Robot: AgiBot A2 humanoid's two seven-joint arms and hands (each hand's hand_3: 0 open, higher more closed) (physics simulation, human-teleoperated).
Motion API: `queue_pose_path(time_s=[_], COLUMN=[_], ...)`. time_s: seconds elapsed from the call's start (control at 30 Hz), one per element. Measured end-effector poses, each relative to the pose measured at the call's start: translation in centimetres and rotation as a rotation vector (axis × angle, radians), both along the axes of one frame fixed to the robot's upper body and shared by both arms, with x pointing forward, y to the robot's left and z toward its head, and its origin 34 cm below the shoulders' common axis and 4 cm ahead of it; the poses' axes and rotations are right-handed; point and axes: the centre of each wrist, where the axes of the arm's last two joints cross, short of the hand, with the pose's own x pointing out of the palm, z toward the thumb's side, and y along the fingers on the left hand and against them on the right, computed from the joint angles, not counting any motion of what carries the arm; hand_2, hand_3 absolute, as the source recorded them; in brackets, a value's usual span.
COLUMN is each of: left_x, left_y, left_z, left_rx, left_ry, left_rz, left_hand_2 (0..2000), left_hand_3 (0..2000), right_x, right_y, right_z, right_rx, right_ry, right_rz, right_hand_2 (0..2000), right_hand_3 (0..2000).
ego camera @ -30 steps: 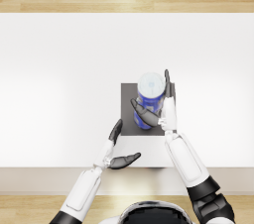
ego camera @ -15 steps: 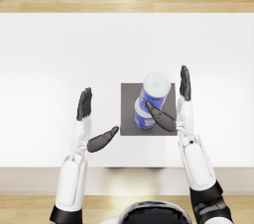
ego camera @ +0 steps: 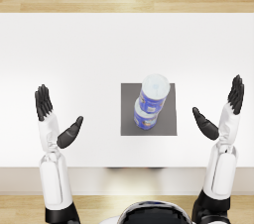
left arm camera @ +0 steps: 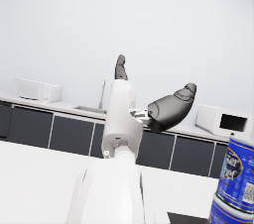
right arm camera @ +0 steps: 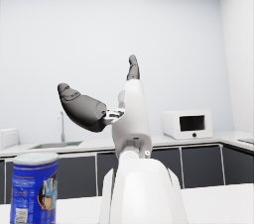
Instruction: Pick up the blue can on the left and place it in the middle, then pick up the blue can on the right and place it on top of the can in the middle
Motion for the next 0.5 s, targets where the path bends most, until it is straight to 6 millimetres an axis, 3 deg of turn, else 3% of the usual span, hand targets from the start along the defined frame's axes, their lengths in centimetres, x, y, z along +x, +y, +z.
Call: queue_pose_path(time_s=[0.17, 0.5], left_x=[0.0, 0.0], left_y=[0.3, 0.4], left_z=[-0.7, -0.9], left_rx=[-0.014, -0.017], left_ry=[0.027, 0.033], left_rz=[0.013, 0.015], left_hand_2=[0, 0], left_hand_3=[0, 0], right_x=[-0.1, -0.2], right_y=[-0.6, -0.8], right_z=[-1.4, -1.7], right_rx=[0.020, 0.025], right_ry=[0.046, 0.057], right_rz=[-0.023, -0.027], right_hand_2=[0, 0], right_hand_3=[0, 0])
